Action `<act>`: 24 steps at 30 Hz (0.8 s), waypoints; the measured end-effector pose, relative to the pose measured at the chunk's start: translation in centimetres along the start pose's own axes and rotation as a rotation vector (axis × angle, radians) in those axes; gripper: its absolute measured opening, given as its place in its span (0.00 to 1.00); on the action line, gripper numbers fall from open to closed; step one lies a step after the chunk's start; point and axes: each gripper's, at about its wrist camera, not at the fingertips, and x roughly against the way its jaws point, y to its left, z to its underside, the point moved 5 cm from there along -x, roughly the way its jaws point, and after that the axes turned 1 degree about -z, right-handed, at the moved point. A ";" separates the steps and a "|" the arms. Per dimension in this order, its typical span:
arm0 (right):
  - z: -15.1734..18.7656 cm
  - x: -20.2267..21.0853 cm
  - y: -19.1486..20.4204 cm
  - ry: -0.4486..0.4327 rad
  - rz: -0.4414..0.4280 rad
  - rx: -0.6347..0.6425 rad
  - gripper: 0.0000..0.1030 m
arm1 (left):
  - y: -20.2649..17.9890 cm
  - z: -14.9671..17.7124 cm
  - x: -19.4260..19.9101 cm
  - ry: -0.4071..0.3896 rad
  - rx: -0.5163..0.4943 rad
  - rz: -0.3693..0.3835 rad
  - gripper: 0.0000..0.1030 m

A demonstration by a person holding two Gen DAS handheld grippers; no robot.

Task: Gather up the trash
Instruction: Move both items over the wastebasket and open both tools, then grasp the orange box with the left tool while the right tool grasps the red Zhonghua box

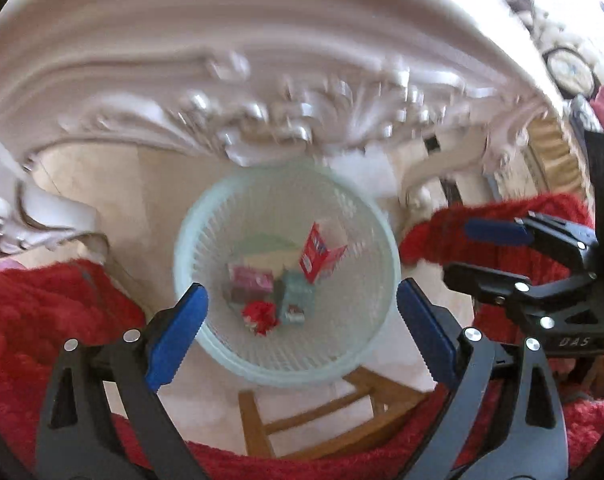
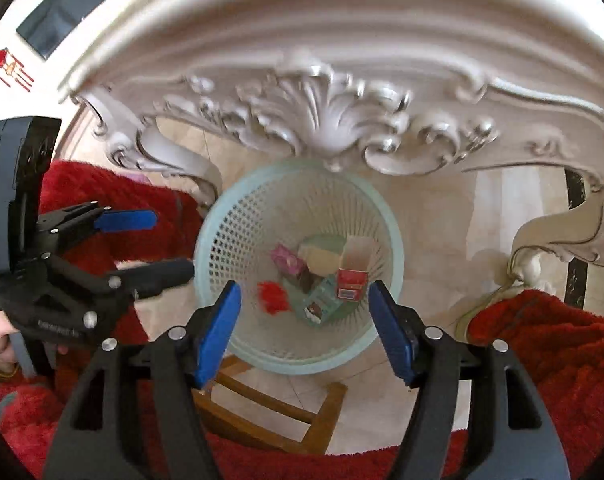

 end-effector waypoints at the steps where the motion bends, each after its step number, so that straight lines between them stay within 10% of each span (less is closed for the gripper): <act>1: -0.3 0.8 0.2 -0.024 -0.005 0.003 0.61 | 0.1 -0.2 0.7 -0.028 0.004 -0.006 0.90; 6: -2.6 7.0 1.4 -0.231 -0.037 0.040 0.61 | 0.4 -2.2 6.9 -0.256 0.031 -0.022 0.90; 11: -8.7 12.3 0.4 -0.465 0.134 0.101 0.71 | -0.9 -7.7 11.6 -0.404 -0.091 -0.107 0.90; 17: -17.7 11.4 -2.3 -0.496 0.190 0.025 0.71 | -2.8 -16.2 12.6 -0.495 -0.295 -0.095 0.90; 24: -23.2 8.2 -4.5 -0.415 0.200 0.030 0.71 | -3.4 -22.3 9.4 -0.409 -0.387 -0.040 0.90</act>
